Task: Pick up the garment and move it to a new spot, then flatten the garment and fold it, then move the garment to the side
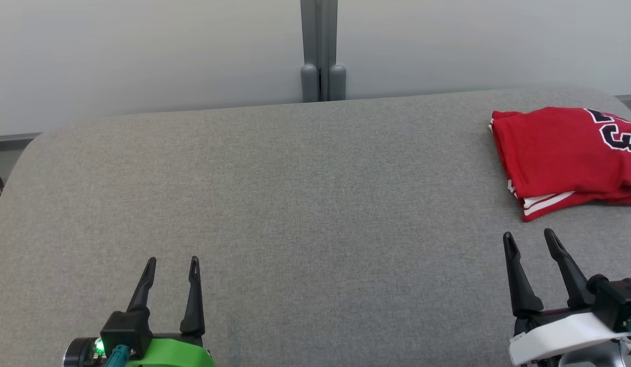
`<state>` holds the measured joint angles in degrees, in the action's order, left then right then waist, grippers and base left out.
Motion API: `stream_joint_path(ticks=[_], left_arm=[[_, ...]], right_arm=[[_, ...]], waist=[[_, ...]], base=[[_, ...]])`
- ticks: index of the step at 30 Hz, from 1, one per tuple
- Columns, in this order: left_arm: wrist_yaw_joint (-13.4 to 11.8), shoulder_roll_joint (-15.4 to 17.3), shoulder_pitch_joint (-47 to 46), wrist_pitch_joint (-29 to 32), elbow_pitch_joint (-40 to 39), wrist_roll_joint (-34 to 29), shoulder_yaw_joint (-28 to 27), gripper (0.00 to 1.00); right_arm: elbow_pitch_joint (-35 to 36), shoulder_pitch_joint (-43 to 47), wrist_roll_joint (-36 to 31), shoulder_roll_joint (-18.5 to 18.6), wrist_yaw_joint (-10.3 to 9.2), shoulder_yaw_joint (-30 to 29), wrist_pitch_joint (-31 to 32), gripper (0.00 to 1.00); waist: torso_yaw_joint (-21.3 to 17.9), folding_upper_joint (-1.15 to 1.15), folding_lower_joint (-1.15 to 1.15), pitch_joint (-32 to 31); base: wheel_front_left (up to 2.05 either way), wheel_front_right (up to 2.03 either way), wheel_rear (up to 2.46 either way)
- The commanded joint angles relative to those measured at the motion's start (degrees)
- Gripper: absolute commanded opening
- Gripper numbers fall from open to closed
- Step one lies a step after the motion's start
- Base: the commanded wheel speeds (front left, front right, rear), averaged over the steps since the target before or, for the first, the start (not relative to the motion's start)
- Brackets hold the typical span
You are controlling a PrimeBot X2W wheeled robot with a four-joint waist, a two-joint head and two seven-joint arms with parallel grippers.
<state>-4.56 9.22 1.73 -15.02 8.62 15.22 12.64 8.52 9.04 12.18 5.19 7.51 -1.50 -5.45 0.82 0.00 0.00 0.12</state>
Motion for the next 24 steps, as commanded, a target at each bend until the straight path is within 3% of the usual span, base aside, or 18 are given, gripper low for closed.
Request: stream_joint_path(ticks=[1, 4, 24], left_arm=[[0.0, 0.0, 0.0, 0.0, 0.1, -0.1, 0.0, 0.00], [0.2, -0.2, 0.1, 0.3, 1.1, 0.7, 0.1, 0.00], [1.7, -1.6, -2.1, 5.6, 0.5, 20.7, -4.8, 0.00]], right_arm=[[-0.1, 0.0, 0.1, -0.1, 0.00, 0.0, 0.0, 0.00], [-1.1, 0.1, 0.9, -0.3, 0.01, 0.3, -0.1, 0.00], [-6.8, -4.4, 23.3, 0.8, 0.00, 0.8, 1.6, 0.00]], waist=[[0.0, 0.00, 0.00, 0.1], [0.0, 0.00, 0.00, 0.1], [-0.1, 0.00, 0.00, 0.0]], base=[[0.00, 0.00, 0.00], [0.00, 0.00, 0.00], [0.00, 0.00, 0.00]])
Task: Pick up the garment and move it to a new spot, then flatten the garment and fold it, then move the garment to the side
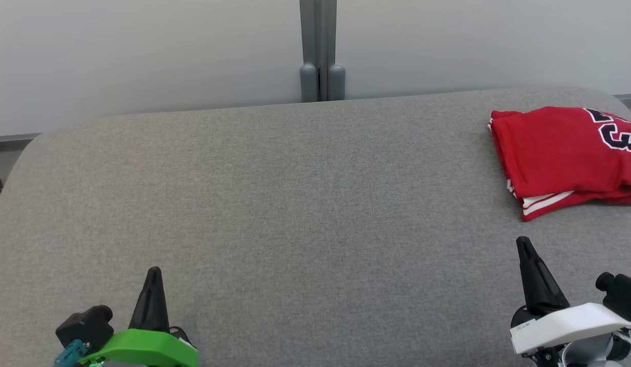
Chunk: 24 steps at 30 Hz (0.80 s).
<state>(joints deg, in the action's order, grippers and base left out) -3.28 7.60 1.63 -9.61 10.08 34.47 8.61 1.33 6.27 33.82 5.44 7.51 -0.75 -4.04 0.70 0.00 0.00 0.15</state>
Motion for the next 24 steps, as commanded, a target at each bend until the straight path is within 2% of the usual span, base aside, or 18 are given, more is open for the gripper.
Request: stream_joint_path(ticks=[1, 24], left_arm=[[0.5, 0.0, -2.1, 0.4, -1.0, 2.2, -0.9, 0.00], [1.9, -1.3, -3.9, 5.1, -1.5, 19.7, -5.2, 0.00]], right_arm=[[0.2, -1.8, 2.5, 0.6, 0.00, 0.1, 0.2, 0.00], [-4.5, -5.6, 23.2, 2.5, 0.00, 2.0, 0.5, 0.00]], waist=[[0.0, 0.00, 0.00, 0.0], [-0.2, 0.00, 0.00, -0.1]], base=[[0.00, 0.00, 0.00], [0.00, 0.00, 0.00]])
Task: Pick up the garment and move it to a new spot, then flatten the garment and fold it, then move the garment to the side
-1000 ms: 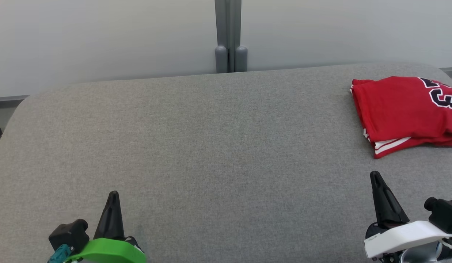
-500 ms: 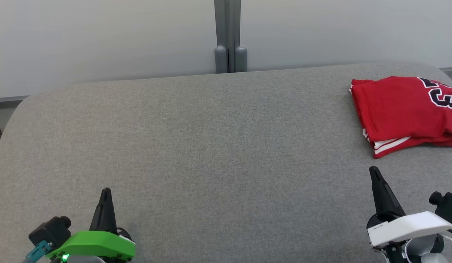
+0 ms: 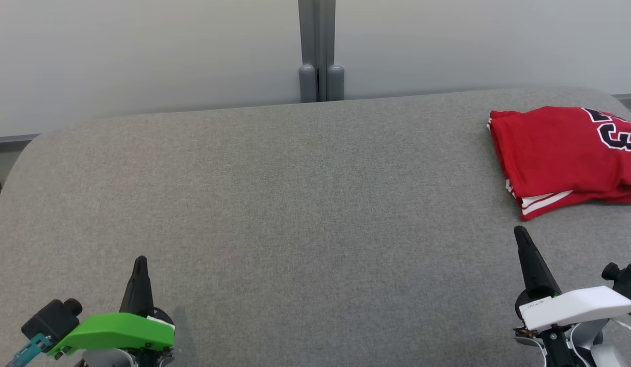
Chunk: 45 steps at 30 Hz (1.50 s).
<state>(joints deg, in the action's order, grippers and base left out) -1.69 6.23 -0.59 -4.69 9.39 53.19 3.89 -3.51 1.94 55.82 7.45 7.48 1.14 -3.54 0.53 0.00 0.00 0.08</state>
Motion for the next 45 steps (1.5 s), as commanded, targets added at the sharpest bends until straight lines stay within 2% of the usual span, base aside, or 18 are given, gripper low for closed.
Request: stream_joint_path(ticks=[1, 45], left_arm=[[0.4, 0.0, -1.8, 0.4, -0.8, 1.7, -0.7, 0.00], [2.4, -1.9, -4.3, 7.1, -1.5, 26.2, -6.8, 0.00]], right_arm=[[0.1, -1.4, 2.1, 0.6, 0.04, 0.2, 0.0, 0.00], [-5.3, -6.6, 34.6, 6.4, 0.03, 6.8, -3.0, 0.00]], waist=[[0.0, 0.00, 0.00, 0.0], [-0.3, 0.00, 0.00, -0.1]], base=[[0.00, 0.00, 0.00], [0.00, 0.00, 0.00]])
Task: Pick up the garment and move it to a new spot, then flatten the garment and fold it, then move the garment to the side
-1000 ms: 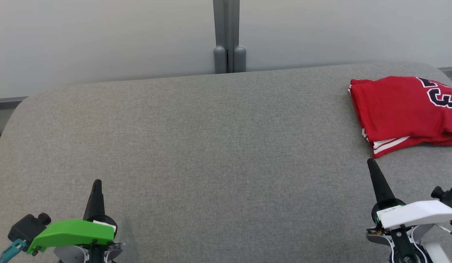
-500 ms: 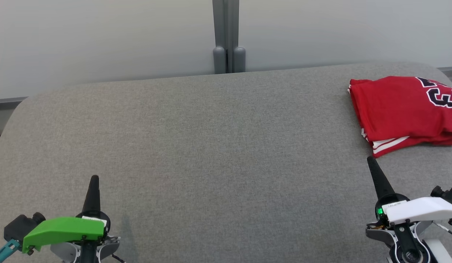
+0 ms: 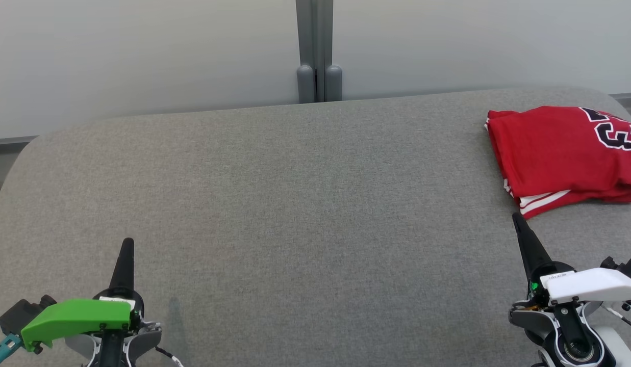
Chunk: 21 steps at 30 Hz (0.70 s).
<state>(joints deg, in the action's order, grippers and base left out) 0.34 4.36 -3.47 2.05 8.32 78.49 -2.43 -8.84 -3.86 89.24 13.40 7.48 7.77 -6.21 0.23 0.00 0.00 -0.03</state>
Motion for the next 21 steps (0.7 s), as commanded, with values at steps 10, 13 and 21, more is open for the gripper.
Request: stream_joint_path(ticks=[10, 13, 21], left_arm=[[0.7, -0.4, -1.8, 1.5, -0.5, 5.1, -1.5, 0.00], [0.8, -0.5, -1.9, 1.9, -0.5, 6.4, -1.9, 0.00], [1.1, -0.7, -2.1, 2.7, -0.6, 9.5, -2.6, 0.00]], right_arm=[[-0.7, -1.8, 7.4, 2.0, 0.03, 1.9, -1.4, 0.00], [-0.9, -2.2, 9.1, 2.5, 0.03, 2.5, -1.7, 0.00], [-1.3, -2.8, 13.8, 3.7, 0.02, 3.9, -2.5, 0.00]], waist=[[-0.1, 0.00, 0.00, 0.0], [-0.1, 0.00, 0.00, 0.0], [-0.1, 0.00, 0.00, 0.0]], base=[[0.00, 0.00, 0.00], [0.00, 0.00, 0.00], [0.00, 0.00, 0.00]])
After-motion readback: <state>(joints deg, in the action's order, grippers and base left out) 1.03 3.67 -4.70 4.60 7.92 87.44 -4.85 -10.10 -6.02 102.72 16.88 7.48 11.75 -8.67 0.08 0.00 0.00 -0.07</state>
